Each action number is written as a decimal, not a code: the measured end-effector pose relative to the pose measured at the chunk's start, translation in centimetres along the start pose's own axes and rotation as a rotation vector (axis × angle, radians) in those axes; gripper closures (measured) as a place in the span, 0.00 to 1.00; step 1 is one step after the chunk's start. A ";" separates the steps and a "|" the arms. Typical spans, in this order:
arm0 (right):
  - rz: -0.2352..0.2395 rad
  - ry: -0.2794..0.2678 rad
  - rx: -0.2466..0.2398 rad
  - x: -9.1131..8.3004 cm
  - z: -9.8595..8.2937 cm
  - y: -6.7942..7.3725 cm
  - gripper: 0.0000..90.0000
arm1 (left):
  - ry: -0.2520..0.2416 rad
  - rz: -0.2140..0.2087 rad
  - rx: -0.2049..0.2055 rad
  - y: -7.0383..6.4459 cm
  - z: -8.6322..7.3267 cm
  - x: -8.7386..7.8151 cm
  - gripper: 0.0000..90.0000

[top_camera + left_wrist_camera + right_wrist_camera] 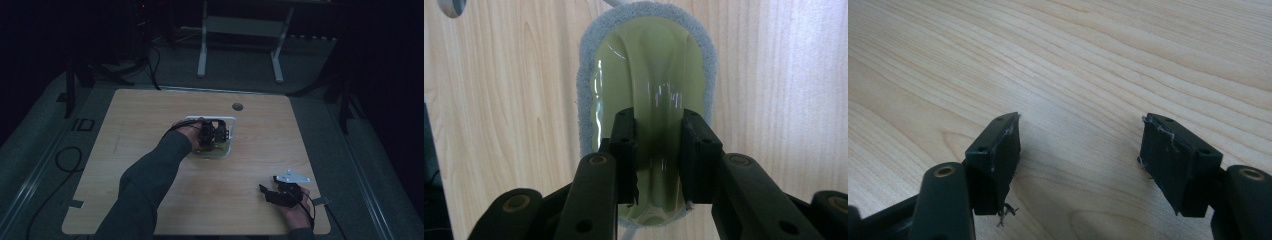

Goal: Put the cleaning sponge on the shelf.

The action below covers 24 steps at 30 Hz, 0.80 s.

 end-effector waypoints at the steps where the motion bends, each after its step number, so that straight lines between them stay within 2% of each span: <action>1: 0.000 0.000 0.001 0.0 0.0 0.0 0.35 | 0.006 0.007 0.002 0.0 -0.1 0.1 0.80; 12: 0.001 0.001 0.002 0.0 0.0 0.0 0.35 | 0.014 0.036 0.007 -0.1 0.0 1.0 0.80; 18: 0.001 0.001 0.003 0.0 0.0 0.0 0.35 | 0.033 0.050 0.016 0.0 0.0 1.6 0.80; 24: 0.001 0.001 0.003 0.0 0.0 0.0 0.35 | 0.035 0.058 0.006 0.2 -0.1 1.6 0.79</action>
Point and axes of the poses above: each handheld gripper's, and its own axes: x roughly forward along the jaws, z roughly out of its top, y roughly to its left, the point moved 7 cm from there along x, roughly forward along the jaws, and after that the axes turned 15 degrees about -x, right-handed, at the moved point
